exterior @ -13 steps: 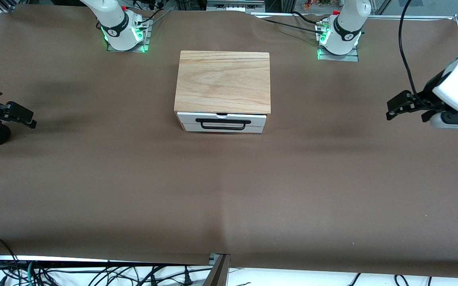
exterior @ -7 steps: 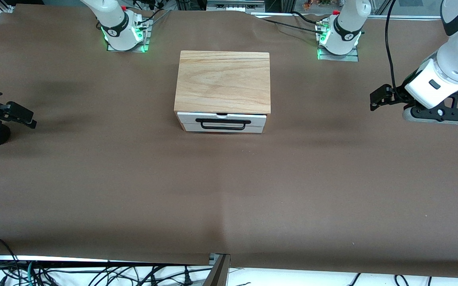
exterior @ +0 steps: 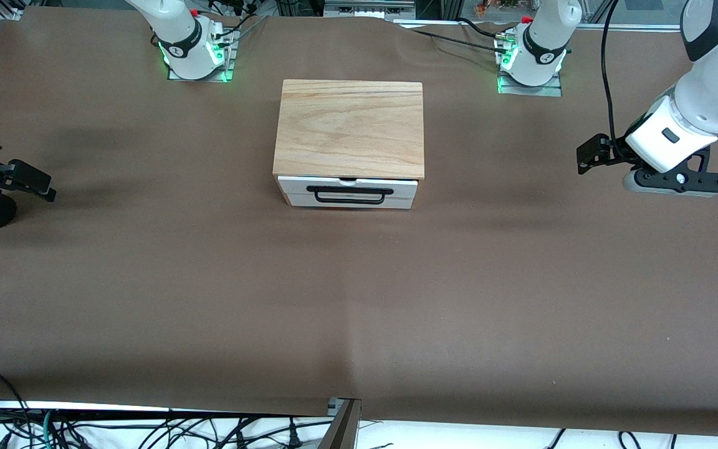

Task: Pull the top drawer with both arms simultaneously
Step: 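Move both grippers toward the drawer's black handle ends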

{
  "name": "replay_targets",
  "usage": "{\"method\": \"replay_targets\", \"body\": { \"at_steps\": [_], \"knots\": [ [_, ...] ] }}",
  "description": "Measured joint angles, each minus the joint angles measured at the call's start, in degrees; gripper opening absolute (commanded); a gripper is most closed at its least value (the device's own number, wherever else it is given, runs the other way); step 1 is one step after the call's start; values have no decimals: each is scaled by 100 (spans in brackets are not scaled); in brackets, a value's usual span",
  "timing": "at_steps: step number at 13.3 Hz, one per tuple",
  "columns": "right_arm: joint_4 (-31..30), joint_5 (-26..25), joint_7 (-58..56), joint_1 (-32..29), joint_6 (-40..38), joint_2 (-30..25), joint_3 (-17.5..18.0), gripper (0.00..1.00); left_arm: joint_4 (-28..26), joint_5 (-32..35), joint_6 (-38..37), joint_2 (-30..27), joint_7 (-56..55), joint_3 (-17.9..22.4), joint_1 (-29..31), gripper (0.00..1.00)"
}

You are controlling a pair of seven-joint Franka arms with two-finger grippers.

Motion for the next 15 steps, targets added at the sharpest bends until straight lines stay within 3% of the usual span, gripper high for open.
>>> {"method": "replay_targets", "body": {
  "at_steps": [8,12,15],
  "knots": [
    [0,0,-3,-1,0,0,0,100,9,-30,-320,36,24,-26,2,100],
    [-14,0,-3,0,-7,113,14,100,10,-754,-335,90,25,-33,1,100],
    [-30,2,-3,59,-32,342,81,100,8,-1704,-349,263,25,-38,1,100]
  ]
}}
